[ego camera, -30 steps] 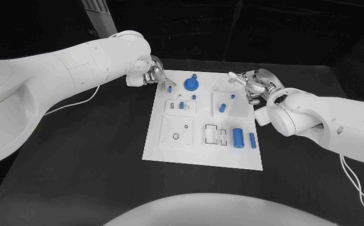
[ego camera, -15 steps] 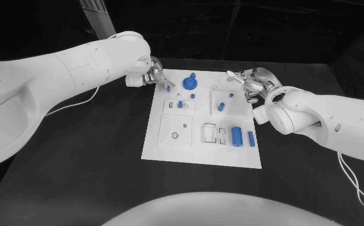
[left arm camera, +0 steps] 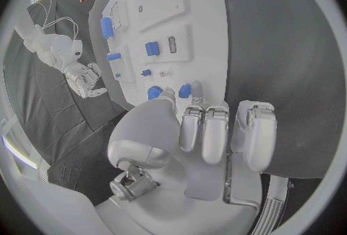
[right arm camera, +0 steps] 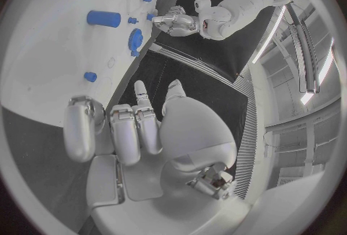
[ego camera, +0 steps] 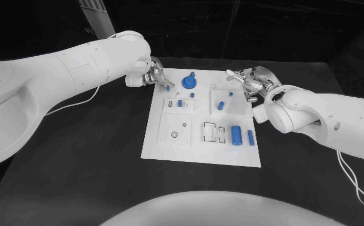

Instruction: Assemble the parts on the task board

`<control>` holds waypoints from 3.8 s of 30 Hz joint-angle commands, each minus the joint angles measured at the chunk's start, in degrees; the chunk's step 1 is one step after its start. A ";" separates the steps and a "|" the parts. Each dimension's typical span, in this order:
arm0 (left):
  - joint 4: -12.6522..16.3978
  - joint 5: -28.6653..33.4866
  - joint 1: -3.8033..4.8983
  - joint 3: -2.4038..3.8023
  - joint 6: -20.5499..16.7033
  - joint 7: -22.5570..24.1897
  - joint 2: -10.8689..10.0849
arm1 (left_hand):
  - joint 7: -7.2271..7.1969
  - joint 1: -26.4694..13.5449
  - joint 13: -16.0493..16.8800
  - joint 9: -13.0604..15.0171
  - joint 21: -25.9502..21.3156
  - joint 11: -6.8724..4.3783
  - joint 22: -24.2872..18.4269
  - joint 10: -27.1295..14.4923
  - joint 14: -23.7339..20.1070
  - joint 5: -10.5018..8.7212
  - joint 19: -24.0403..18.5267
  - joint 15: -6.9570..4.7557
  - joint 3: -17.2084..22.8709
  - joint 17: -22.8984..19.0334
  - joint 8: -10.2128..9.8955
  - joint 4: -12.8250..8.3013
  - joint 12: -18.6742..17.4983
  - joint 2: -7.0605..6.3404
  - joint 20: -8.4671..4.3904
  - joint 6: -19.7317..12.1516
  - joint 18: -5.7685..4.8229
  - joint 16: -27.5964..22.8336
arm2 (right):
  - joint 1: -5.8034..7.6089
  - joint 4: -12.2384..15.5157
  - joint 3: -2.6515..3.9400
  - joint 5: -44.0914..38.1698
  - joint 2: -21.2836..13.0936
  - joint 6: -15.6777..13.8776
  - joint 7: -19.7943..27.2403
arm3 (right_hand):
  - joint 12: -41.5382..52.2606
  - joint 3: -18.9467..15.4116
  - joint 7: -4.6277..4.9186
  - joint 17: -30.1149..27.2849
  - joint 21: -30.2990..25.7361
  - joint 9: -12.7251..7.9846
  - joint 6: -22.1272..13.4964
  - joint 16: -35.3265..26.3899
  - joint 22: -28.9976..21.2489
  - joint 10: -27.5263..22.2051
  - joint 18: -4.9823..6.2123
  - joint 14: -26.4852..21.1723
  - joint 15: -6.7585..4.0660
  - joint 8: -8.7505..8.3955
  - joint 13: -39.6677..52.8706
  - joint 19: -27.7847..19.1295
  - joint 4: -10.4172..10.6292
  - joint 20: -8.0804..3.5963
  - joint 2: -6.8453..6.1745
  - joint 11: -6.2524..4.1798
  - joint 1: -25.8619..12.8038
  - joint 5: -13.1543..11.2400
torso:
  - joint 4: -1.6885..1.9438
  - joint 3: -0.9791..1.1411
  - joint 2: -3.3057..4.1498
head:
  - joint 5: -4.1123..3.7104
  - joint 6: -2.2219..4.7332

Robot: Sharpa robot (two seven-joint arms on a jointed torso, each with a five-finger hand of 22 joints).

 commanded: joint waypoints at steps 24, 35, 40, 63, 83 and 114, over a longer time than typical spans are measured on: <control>-0.35 -0.29 -0.12 0.02 -0.20 1.72 0.43 | -0.41 2.22 15.05 0.55 0.23 -0.66 15.09 6.17 6.05 9.73 5.93 -0.21 -1.92 15.09 -0.39 0.00 0.14 1.26 -0.27 0.59 -0.38 0.14 | 0.08 0.06 0.03 -0.05 -0.08 0.59 -0.89 | 0.15 -0.40 -0.14 15.10 -0.40 -0.11 0.05 0.14 8.74 5.96 1.16 5.95 -0.34 0.11 15.06 0.03 -0.07 -0.43 0.31 -0.51 0.29 0.09 | -0.01 -0.04 -0.01 | 0.04 -0.53; -0.64 -0.29 -0.15 0.02 -1.04 1.88 0.71 | -0.41 3.03 15.05 0.96 0.23 -0.64 15.09 6.17 6.05 10.38 5.93 -0.19 -2.09 15.09 -0.14 -0.08 0.14 0.86 -0.28 0.28 -0.38 0.14 | 0.08 0.03 0.03 -0.05 -0.03 0.59 -0.99 | 0.15 -0.42 -0.14 15.10 -0.40 -0.11 0.04 0.14 8.74 5.96 1.16 5.95 -0.35 0.11 15.06 0.04 -0.07 -0.44 0.32 -0.51 0.30 0.10 | 0.02 -0.02 0.00 | -0.10 -0.55; -0.80 -0.29 -0.17 0.02 -1.25 1.77 0.82 | -0.36 3.98 15.05 1.32 0.23 -0.62 15.09 6.17 6.05 10.66 5.93 -0.20 -2.04 15.09 0.03 -0.14 0.14 0.62 -0.29 -0.18 -0.38 0.14 | 0.08 0.05 0.03 -0.05 -0.01 0.60 -1.01 | 0.15 -0.43 -0.14 15.10 -0.40 -0.12 0.03 0.14 8.75 5.96 1.16 5.95 -0.35 0.10 15.06 0.04 -0.08 -0.44 0.33 -0.51 0.30 0.10 | 0.05 -0.01 -0.01 | -0.12 -0.53; -1.19 -0.30 -0.29 0.02 -1.64 1.34 1.10 | -0.56 11.29 15.05 2.42 0.23 -0.78 15.09 6.17 6.05 21.93 5.93 -0.43 2.29 15.09 0.25 0.01 0.14 0.87 -0.48 -1.74 -0.38 0.14 | 0.09 0.07 0.03 -0.05 0.05 0.64 -1.06 | 0.15 -0.49 -0.14 15.10 -0.44 -0.17 0.02 0.14 8.73 5.96 1.16 5.95 -0.35 0.08 15.06 0.03 -0.10 -0.45 0.44 -0.51 0.42 0.40 | 0.08 -0.01 -0.01 | -0.26 -0.40; -0.84 -0.30 -0.31 0.02 -2.63 3.42 0.68 | -1.02 17.53 15.05 3.04 0.23 -1.16 15.09 6.17 6.05 23.63 5.93 -1.13 14.29 15.09 0.19 -0.50 0.14 -2.42 -1.13 0.08 -0.38 0.14 | 0.09 0.02 0.03 -0.05 0.09 0.55 -1.20 | 0.15 -0.63 -0.14 15.10 -0.47 -0.30 0.04 0.14 8.76 5.96 1.15 5.95 -0.36 0.06 15.06 0.07 -0.14 -0.47 0.56 -0.52 0.88 1.82 | 0.02 -0.03 0.00 | -0.23 -0.47; 7.32 5.86 1.18 0.02 -6.94 12.67 -7.60 | -0.88 16.69 15.05 4.82 0.23 -0.98 15.09 6.17 6.05 23.93 5.93 -1.09 24.84 15.09 1.34 -0.24 0.14 -8.85 -1.09 1.90 -0.38 0.14 | 0.08 -0.25 0.02 -0.05 -0.30 0.29 -1.21 | 0.15 -0.65 -0.15 15.10 -0.47 -0.31 0.05 0.14 8.76 5.96 1.15 5.95 -0.36 0.06 15.06 0.08 -0.14 -0.47 0.58 -0.52 0.94 1.93 | 0.07 -0.04 -0.03 | -0.33 -0.42</control>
